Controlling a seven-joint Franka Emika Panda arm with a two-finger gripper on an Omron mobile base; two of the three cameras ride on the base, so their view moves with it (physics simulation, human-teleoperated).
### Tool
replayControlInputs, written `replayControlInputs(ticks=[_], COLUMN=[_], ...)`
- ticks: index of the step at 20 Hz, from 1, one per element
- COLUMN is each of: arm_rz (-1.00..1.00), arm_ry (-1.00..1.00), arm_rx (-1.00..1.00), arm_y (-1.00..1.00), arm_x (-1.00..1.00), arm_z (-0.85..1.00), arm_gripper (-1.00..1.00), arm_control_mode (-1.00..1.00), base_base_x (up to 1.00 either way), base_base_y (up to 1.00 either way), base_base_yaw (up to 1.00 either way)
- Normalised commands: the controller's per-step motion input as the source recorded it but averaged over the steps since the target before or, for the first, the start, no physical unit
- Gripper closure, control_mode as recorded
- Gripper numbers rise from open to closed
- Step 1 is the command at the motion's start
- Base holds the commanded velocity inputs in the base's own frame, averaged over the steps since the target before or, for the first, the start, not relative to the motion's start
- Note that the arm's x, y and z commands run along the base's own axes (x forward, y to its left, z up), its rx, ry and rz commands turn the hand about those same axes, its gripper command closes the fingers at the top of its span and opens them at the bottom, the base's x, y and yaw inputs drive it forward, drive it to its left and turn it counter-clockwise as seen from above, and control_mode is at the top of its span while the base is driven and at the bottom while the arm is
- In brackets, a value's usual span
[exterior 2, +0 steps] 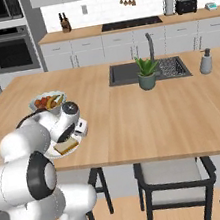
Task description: Start the toaster. Once the lever pops up, take the bread to the plate on the dining counter.
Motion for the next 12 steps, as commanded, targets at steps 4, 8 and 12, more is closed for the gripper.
replayControlInputs(ticks=[4,8,12], arm_rz=[-0.18,-0.12,-0.11], arm_ry=[0.05,0.11,0.21], arm_rx=[0.0,0.0,-0.04], arm_y=[-0.32,-0.08,-0.12], arm_x=[-0.38,-0.43,-0.51], arm_z=[0.9,0.87,0.46], arm_gripper=[-1.0,-1.0,-1.0], arm_control_mode=[-1.0,-1.0,-1.0], base_base_x=[0.0,0.0,0.0], base_base_y=[0.0,0.0,0.0], base_base_yaw=[0.0,0.0,0.0])
